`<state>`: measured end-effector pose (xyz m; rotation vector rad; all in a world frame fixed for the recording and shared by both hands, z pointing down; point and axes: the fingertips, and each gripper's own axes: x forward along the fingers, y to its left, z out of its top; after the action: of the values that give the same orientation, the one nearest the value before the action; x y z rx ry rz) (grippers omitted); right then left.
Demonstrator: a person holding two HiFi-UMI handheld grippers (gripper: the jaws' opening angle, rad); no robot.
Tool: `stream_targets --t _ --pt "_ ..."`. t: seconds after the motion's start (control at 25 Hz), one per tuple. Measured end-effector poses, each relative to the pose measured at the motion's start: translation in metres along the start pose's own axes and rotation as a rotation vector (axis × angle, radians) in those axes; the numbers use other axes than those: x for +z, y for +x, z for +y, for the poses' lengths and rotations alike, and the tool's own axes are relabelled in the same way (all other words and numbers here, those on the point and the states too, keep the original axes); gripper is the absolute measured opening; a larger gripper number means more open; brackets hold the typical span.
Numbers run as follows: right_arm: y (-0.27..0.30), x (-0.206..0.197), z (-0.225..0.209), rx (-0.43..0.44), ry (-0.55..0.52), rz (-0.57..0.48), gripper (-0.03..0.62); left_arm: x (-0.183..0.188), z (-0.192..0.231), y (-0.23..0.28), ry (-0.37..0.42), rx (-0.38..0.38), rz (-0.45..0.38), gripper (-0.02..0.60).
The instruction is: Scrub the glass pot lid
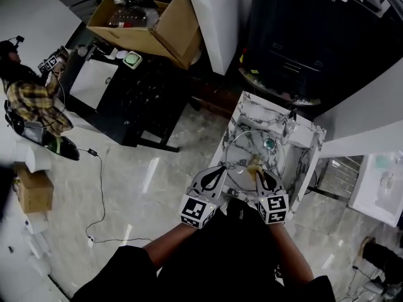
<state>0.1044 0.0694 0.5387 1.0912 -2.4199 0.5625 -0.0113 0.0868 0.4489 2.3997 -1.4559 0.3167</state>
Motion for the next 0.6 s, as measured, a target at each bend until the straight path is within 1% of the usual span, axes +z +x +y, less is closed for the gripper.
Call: stream_targets --t 0.12,0.24,0.36,0.44,0.52,0.6 --pt "0.013 -0.017 -0.012 0.046 -0.01 0.045 0.061 0.0 0.008 0.005 -0.011 0.053 0.001 0.015" --pt "0.027 -0.032 -0.014 0.1 -0.037 0.086 0.061 -0.008 0.014 0.009 -0.025 0.074 0.013 0.015" --pt "0.042 -0.049 -0.011 0.157 -0.045 0.136 0.061 -0.016 0.012 0.015 -0.051 0.055 0.033 0.015" --pt "0.051 -0.061 -0.01 0.186 -0.019 0.166 0.061 -0.018 0.008 0.021 -0.064 0.03 0.044 0.015" --pt "0.058 -0.074 -0.01 0.204 0.013 0.189 0.061 -0.021 0.004 0.025 -0.061 0.007 0.049 0.015" --pt "0.064 -0.087 -0.011 0.221 0.015 0.21 0.061 -0.026 0.003 0.03 -0.059 -0.005 0.055 0.015"
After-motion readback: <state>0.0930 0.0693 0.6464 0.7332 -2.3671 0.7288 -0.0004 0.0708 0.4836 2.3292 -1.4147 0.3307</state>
